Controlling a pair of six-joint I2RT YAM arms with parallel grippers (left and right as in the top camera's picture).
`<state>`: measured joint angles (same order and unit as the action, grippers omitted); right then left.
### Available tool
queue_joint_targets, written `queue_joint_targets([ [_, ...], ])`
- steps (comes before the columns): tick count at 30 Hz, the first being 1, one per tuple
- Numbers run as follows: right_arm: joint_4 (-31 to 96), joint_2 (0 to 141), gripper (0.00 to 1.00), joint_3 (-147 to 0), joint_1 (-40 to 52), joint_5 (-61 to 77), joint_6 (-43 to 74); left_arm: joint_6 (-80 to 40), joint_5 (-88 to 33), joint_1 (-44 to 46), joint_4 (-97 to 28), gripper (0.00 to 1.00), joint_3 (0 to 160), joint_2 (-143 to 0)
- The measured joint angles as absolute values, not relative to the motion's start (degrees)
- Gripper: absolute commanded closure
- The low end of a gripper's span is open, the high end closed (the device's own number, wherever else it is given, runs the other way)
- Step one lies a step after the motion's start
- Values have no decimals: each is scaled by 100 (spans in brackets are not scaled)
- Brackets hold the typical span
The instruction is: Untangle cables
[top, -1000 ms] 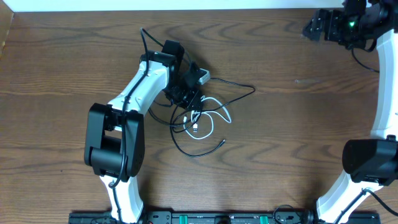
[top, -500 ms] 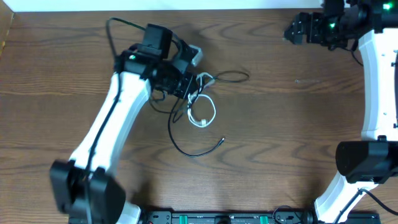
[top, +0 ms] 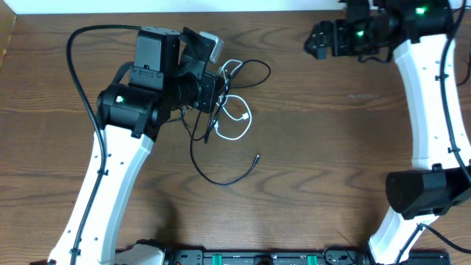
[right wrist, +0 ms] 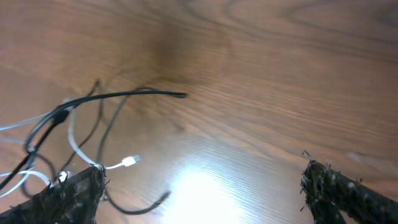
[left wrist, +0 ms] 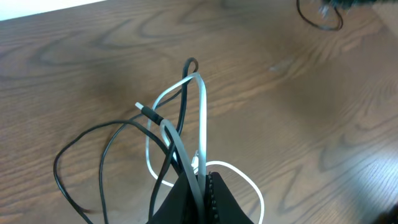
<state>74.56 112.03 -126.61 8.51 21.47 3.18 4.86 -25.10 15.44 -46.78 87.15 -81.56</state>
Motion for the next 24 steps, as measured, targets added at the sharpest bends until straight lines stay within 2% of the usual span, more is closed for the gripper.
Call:
queue_joint_targets([
  [7, 7148, 11203, 8, -12656, 1369, 2536, 370, -158, -2488, 1544, -4285, 93, 8715, -8147],
  [13, 6672, 11201, 12, -12501, 1780, 2661, 926, -888, -2484, 1544, -3892, 93, 8715, -8147],
  [24, 4877, 11201, 20, -11439, 2250, 2832, 2272, -1699, -2467, 1544, -3573, 93, 8715, -8147],
])
